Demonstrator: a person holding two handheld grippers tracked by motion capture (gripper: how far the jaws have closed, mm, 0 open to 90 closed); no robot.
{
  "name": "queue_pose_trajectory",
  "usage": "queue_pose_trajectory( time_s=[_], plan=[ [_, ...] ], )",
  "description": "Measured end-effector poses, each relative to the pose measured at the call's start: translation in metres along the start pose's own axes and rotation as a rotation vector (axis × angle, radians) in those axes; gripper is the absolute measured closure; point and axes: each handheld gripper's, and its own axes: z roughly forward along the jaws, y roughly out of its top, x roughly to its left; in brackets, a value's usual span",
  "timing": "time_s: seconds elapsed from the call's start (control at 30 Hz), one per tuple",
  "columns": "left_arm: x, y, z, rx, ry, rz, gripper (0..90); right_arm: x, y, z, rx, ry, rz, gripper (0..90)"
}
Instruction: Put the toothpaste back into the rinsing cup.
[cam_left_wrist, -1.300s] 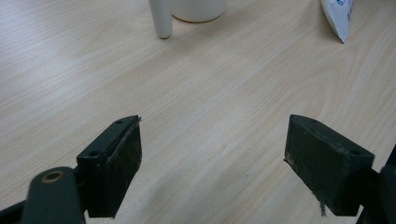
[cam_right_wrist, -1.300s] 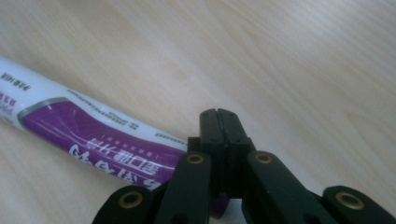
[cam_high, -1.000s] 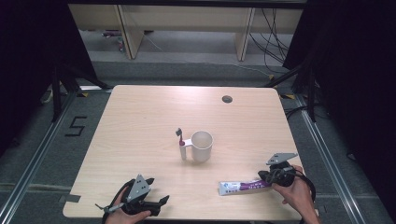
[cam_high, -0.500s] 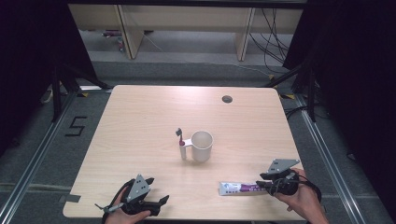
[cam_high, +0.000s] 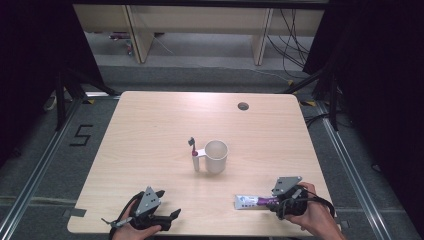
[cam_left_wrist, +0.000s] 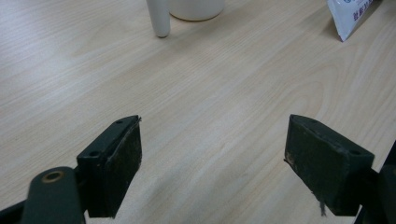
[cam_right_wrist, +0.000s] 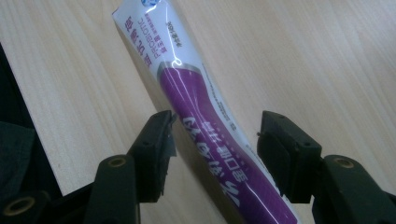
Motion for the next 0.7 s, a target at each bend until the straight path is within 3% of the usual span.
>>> queue_pose_trajectory(
  time_s=[0.03, 0.27, 0.3, 0.6, 0.7],
  plan=[
    [-0.001, 0.000, 0.000, 0.001, 0.000, -0.007, 18.5, 0.000, 0.001, 0.001, 0.009, 0.003, -0.020, 45.2],
    [0.000, 0.000, 0.000, 0.002, 0.001, -0.007, 18.6, 0.002, 0.007, 0.012, 0.056, 0.030, -0.033, 48.1],
    [0.000, 0.000, 0.000, 0.000, 0.001, -0.008, 18.6, 0.001, 0.009, 0.014, 0.062, 0.037, -0.057, 48.3],
    [-0.001, 0.000, 0.000, 0.001, 0.000, -0.007, 18.7, -0.002, 0.021, 0.022, 0.146, 0.025, -0.117, 56.2],
    [-0.001, 0.000, 0.000, -0.004, 0.000, -0.003, 18.7, -0.004, 0.024, 0.025, 0.168, 0.035, -0.114, 58.7]
  ],
)
